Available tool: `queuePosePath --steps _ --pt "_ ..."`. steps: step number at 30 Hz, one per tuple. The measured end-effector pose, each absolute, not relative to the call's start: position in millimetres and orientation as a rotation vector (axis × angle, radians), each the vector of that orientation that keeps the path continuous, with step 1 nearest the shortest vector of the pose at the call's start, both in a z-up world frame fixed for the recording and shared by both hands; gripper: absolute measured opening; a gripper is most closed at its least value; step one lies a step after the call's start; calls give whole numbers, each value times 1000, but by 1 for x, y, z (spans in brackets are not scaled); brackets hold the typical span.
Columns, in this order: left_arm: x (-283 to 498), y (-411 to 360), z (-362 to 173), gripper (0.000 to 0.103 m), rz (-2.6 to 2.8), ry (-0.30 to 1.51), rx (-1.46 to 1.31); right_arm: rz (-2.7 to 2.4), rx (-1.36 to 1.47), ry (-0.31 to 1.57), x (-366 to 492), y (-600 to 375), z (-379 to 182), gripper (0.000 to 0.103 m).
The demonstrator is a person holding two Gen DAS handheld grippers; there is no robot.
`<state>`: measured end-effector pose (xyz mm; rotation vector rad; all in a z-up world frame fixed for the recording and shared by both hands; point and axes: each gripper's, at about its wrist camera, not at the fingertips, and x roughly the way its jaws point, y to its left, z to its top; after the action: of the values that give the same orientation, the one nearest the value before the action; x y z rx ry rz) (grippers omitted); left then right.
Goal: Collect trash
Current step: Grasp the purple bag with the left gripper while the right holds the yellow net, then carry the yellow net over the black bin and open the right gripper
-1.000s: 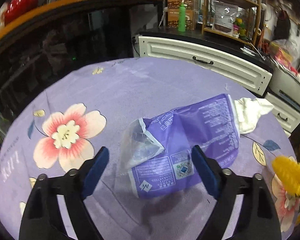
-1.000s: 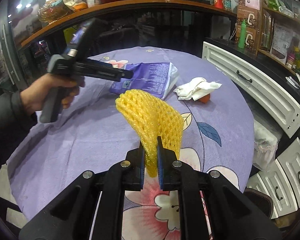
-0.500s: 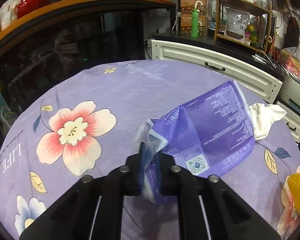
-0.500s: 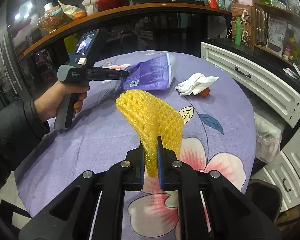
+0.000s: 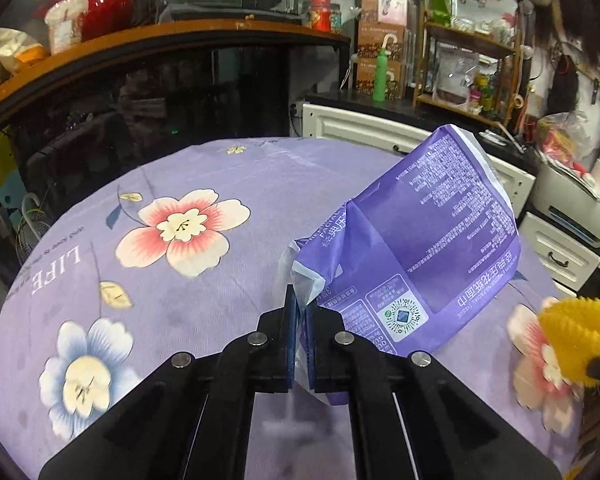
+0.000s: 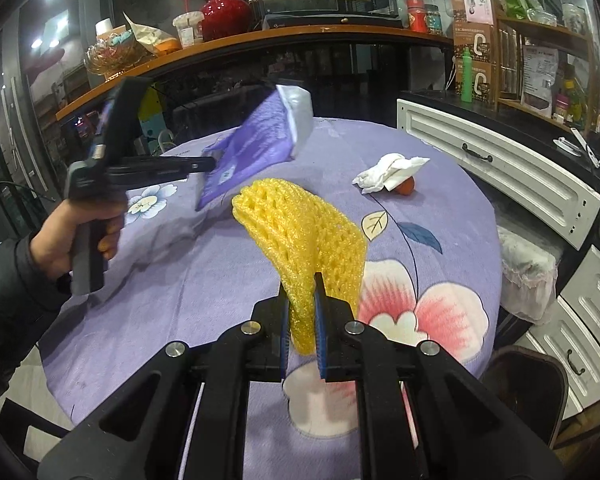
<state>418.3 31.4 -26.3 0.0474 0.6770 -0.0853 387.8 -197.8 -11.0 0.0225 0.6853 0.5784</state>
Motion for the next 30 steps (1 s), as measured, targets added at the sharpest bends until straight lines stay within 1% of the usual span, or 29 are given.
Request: queuePosePath --steps 7,13,19,30 --pt "365 13 -15 5 -147 633 45 552 35 654 354 -219 -8 11" --pt "330 -19 -9 5 -220 597 57 517 59 646 331 -244 -10 11" --pt "310 -55 -5 5 -305 574 71 467 101 645 313 -278 -15 11" --pt "296 -133 -11 5 -446 571 93 332 166 670 296 -345 -39 11"
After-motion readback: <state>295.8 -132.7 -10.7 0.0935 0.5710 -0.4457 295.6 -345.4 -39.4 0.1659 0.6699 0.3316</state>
